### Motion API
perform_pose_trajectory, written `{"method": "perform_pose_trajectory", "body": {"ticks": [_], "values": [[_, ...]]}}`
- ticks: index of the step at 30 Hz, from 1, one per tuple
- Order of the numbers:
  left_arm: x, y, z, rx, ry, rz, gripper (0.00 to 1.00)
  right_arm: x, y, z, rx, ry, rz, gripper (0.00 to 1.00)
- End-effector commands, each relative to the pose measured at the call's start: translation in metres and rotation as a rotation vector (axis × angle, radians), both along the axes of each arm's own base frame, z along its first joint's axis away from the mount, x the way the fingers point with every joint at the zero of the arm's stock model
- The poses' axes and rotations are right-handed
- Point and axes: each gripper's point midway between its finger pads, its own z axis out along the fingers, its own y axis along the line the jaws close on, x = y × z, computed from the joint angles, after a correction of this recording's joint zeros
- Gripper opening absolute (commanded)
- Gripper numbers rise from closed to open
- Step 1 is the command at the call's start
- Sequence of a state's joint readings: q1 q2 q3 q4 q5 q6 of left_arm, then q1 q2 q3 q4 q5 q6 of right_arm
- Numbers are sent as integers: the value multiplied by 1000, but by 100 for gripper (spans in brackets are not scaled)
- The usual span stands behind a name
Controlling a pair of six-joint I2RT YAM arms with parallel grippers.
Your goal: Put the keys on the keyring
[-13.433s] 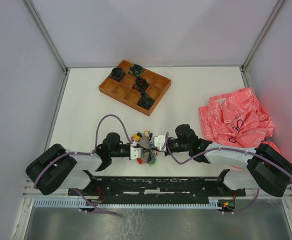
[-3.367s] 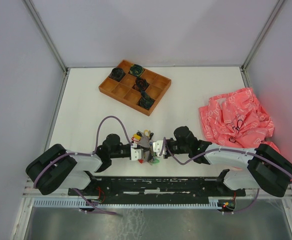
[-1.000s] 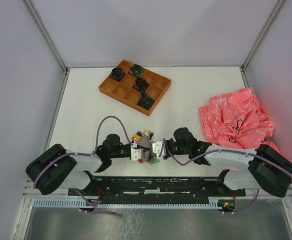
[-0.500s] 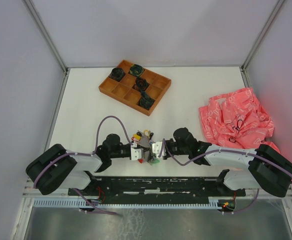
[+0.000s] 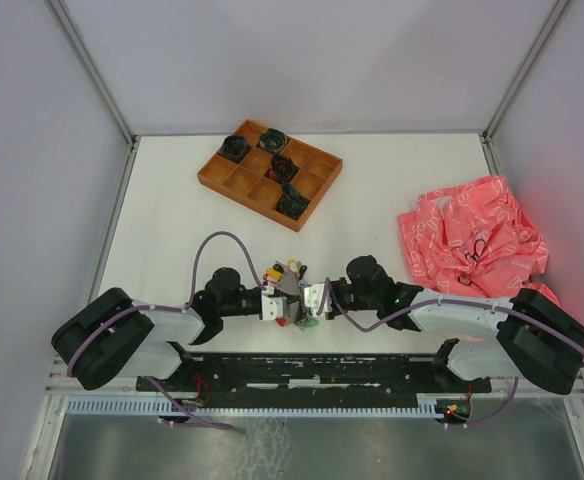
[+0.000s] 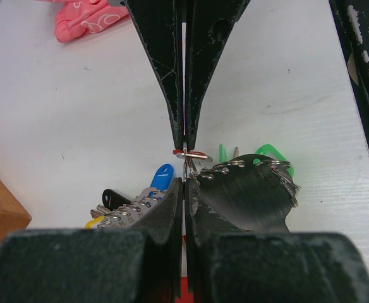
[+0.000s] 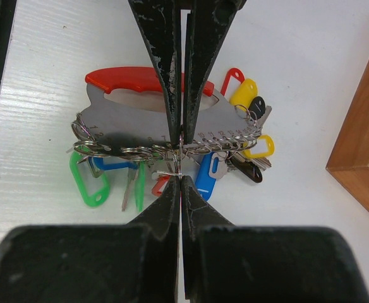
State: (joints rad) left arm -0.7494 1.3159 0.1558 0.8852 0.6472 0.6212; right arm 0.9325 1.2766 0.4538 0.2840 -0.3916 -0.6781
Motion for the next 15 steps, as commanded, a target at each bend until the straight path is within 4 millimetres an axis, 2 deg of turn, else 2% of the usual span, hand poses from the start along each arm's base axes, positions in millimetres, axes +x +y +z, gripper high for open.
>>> {"method": "perform_pose_trajectory", "body": {"ticks": [1,15], "values": [[4,-10,24,-73,-53,-17,3,0,14,19,64,-18,26,1],[5,-11,26,-83,-40,-14,3,-1,19,24,94,-1,22,1]]}}
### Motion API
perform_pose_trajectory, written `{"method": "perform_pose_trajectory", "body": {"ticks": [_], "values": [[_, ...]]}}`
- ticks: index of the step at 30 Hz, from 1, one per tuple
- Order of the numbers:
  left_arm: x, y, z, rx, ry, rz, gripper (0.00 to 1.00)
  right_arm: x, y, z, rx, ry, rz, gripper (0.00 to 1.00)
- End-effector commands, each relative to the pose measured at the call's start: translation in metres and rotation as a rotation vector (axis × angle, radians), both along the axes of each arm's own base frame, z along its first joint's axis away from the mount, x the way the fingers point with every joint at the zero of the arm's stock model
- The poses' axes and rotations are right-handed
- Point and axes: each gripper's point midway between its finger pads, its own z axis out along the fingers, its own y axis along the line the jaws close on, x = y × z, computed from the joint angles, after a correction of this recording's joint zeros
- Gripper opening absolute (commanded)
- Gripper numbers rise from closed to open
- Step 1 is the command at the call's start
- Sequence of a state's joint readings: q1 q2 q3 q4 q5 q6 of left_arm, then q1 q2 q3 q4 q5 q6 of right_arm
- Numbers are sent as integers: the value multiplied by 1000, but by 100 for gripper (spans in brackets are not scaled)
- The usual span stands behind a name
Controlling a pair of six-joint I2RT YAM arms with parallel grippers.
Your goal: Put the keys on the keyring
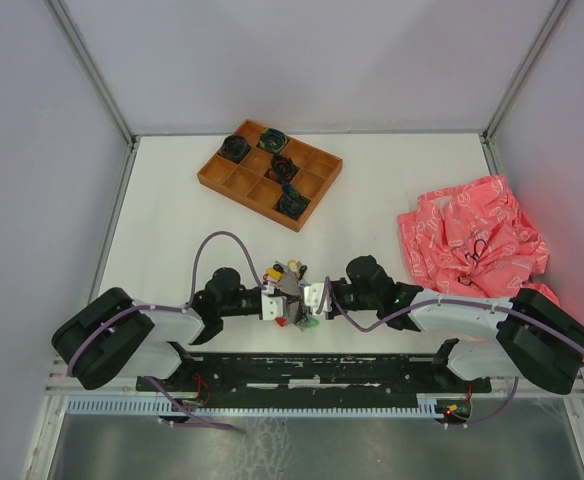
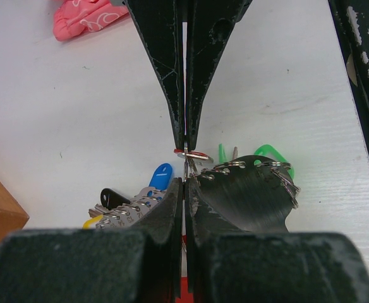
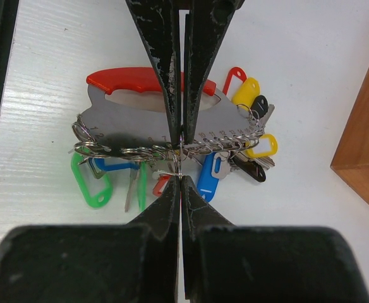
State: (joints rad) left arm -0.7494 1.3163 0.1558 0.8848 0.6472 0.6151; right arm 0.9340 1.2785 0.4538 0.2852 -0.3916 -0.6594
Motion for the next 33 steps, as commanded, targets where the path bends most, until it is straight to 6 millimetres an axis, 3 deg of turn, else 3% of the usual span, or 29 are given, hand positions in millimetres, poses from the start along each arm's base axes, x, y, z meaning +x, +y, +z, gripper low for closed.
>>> {"method": "perform_pose_trajectory", "body": {"ticks": [1,19,33], "values": [[5,-11,26,-84,-43,-13,3,1,19,25,95,-14,24,1],[2,-14,38,-145,-25,-14,3,4,26,27,125,-17,16,1],[17,-14,35,-111,104,85,3,1,14,31,94,-107,25,1]]}}
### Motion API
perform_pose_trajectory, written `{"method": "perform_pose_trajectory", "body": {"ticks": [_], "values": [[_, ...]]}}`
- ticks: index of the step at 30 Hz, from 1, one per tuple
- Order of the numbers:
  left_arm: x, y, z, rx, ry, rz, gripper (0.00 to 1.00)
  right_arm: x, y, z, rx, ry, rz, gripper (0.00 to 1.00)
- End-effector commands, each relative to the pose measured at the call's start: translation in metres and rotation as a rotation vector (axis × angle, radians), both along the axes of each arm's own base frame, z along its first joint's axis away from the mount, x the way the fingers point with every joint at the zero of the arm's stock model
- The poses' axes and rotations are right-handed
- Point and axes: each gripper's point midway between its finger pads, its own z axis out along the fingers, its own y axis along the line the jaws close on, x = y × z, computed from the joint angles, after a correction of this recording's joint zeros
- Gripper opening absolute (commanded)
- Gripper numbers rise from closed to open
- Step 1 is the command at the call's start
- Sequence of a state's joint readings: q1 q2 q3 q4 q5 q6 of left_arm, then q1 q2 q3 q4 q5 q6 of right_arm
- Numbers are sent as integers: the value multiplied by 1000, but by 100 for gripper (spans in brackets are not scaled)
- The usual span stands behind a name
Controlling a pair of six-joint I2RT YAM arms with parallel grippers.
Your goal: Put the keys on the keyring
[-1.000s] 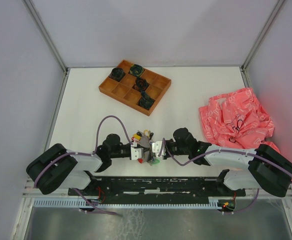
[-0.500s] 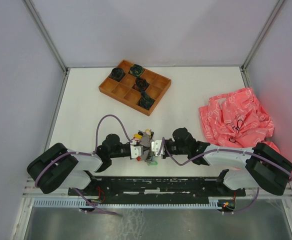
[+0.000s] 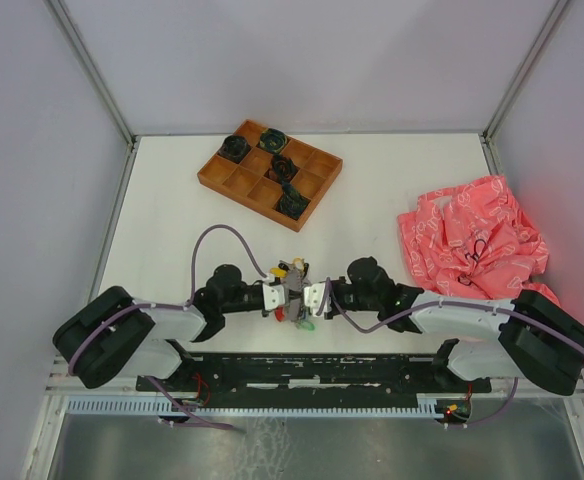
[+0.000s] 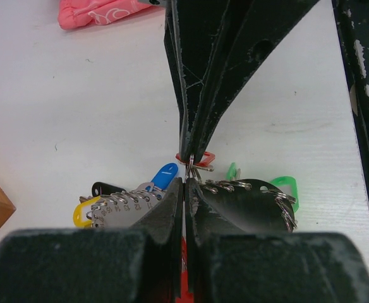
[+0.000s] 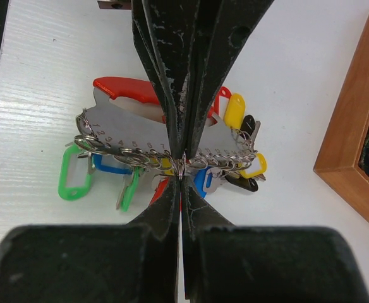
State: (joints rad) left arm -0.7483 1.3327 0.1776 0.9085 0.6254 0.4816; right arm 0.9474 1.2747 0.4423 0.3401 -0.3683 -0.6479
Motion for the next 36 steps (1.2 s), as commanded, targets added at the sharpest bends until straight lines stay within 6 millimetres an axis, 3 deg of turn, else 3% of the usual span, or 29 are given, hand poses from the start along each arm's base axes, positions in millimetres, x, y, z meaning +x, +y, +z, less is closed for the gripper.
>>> {"method": "perform_pose_trajectory", "body": {"ticks": [1,15,23,30,36], "values": [[13,-9,30,-72,8,46,3,-1,9,23,51,-86,34,1],[20,-5,53,-192,96,117,3,5,0,0,-56,-138,-6,1],[18,2,66,-281,115,148,3,16,-7,1,-59,-170,-75,1],[14,6,70,-348,146,162,3,18,-5,19,-40,-184,-85,1],[14,7,64,-330,146,166,20,17,-7,46,-27,-221,-68,1]]}}
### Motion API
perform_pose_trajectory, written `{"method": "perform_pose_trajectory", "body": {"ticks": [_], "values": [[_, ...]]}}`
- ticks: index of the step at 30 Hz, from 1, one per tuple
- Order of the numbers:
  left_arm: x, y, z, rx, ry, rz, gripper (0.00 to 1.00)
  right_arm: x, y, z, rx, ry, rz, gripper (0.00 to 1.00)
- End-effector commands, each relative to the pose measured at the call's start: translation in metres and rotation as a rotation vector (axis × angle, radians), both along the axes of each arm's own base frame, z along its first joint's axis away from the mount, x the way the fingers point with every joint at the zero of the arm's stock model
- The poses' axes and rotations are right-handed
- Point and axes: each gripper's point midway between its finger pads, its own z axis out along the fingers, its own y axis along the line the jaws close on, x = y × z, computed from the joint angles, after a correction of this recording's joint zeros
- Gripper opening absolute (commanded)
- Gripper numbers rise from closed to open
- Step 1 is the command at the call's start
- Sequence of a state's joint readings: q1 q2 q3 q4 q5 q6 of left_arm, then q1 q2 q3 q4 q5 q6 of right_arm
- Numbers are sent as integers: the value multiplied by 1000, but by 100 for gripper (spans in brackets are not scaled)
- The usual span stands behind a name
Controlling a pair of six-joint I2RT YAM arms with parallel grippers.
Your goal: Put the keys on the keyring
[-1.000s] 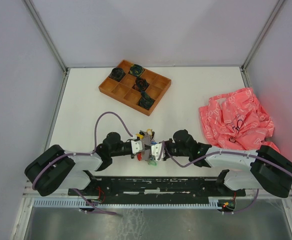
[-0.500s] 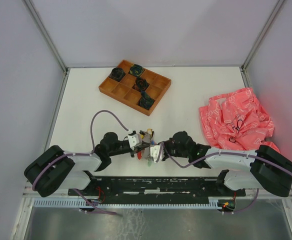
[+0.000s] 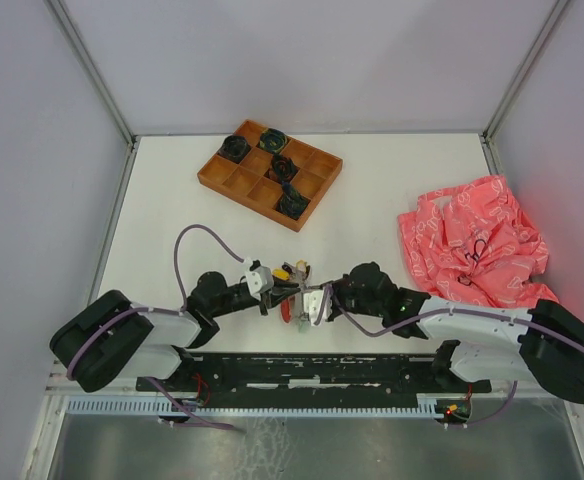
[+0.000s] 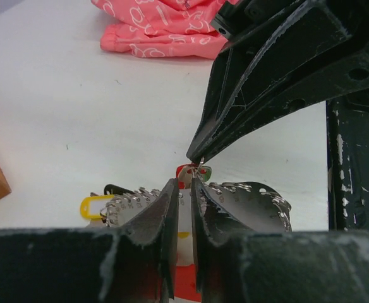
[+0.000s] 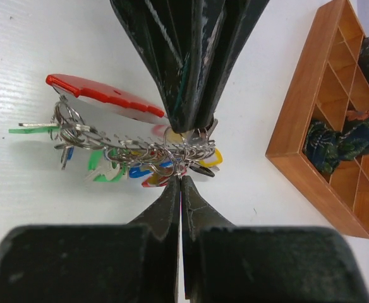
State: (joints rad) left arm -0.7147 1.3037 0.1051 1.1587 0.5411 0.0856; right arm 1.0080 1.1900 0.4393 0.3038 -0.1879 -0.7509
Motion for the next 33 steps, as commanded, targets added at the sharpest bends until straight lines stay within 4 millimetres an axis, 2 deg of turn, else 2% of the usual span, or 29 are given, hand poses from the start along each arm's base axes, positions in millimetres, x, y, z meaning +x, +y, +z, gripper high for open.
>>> {"method": "perform_pose_trajectory", "body": {"ticks": [1,6,12,22,33], "values": [[7,-1,29,-85,-78,24,23,4,1,29,7,-40,0,1],[10,-2,24,-35,-89,14,34,-3,4,37,-15,-34,56,1],[8,-9,20,5,-80,-38,41,-4,6,34,-47,-34,80,1],[0,-26,0,84,-25,-174,41,-6,8,31,-65,-36,98,1],[-2,-31,-17,130,21,-223,36,-6,11,34,-55,-41,106,1]]}}
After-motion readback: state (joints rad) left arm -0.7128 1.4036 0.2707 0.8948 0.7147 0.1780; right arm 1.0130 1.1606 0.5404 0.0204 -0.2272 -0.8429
